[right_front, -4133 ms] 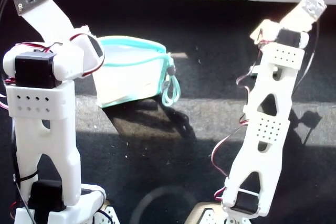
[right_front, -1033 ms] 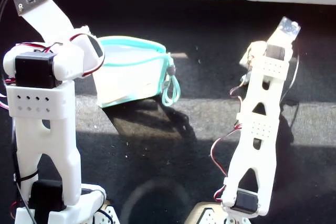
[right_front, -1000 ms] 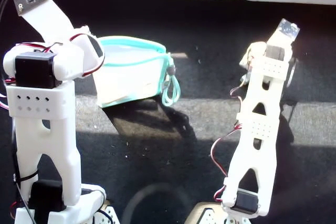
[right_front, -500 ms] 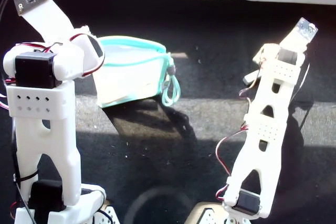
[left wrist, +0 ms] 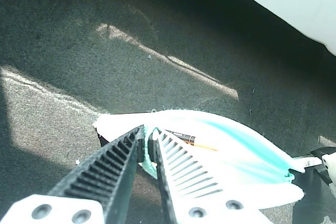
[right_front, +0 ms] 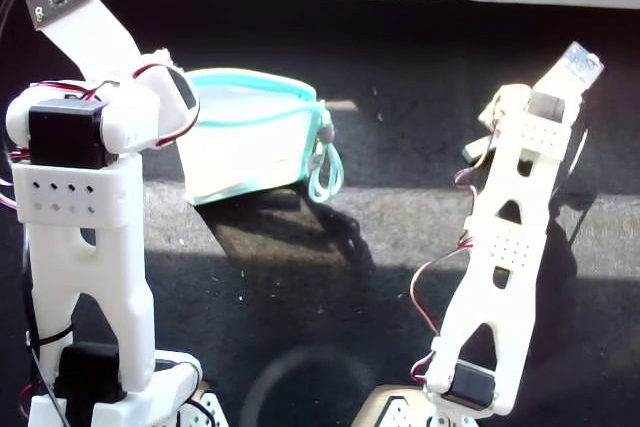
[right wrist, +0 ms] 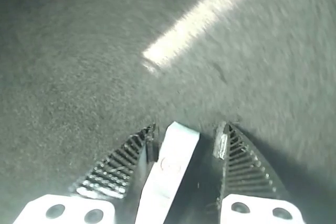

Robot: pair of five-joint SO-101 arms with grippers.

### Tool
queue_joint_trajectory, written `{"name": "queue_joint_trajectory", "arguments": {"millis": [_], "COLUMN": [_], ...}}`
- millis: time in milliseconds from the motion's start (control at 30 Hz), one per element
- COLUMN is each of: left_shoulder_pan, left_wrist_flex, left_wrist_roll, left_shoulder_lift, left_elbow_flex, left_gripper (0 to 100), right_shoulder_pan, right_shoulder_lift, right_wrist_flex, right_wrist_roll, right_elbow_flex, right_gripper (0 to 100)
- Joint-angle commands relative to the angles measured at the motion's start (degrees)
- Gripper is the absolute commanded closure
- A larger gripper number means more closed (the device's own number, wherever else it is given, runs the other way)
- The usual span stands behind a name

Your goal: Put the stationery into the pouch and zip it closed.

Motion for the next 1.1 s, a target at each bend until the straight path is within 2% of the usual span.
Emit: {"name": "queue_joint_trajectory", "arguments": {"millis": [0,133,400,467,533,567,600,667,833,1067], "left_shoulder_pan": [0.4,0.4,0.4,0.4,0.4,0.4,0.4,0.4,0.3,0.3], "left_wrist_flex": [-0.4,-0.4,-0.4,-0.4,-0.4,-0.4,-0.5,-0.6,-0.5,-0.4], "left_wrist_roll": [-0.5,-0.5,-0.5,-0.5,-0.5,-0.5,-0.5,-0.5,-0.5,-0.5], "left_shoulder_lift": [-0.4,-0.5,-0.5,-0.5,-0.5,-0.5,-0.5,-0.5,-0.5,0.0], "left_elbow_flex": [0.2,0.0,-0.1,-0.1,-0.1,-0.1,-0.2,-0.2,-0.2,0.3], "left_gripper": [99,99,99,99,99,99,99,99,99,99], "right_shoulder_pan": [0.7,0.1,0.0,0.0,-0.1,0.0,-0.1,-0.3,-0.2,-2.1], "right_shoulder_lift": [-2.8,-3.4,-3.2,-3.2,-3.1,-3.1,-3.2,-3.2,-5.9,-20.9], "right_wrist_flex": [2.9,2.7,2.8,2.8,2.8,2.8,2.8,3.0,6.1,13.6], "right_wrist_roll": [-8.0,-12.8,-13.0,-12.8,-12.7,-12.4,-11.3,-8.7,-4.3,5.5], "right_elbow_flex": [-0.7,-0.7,-0.7,-0.7,-0.7,-0.7,-0.7,-1.2,-7.7,-8.7], "right_gripper": [78.6,73.5,74.1,81.0,97.7,99.8,96.7,99.8,99.4,99.3]}}
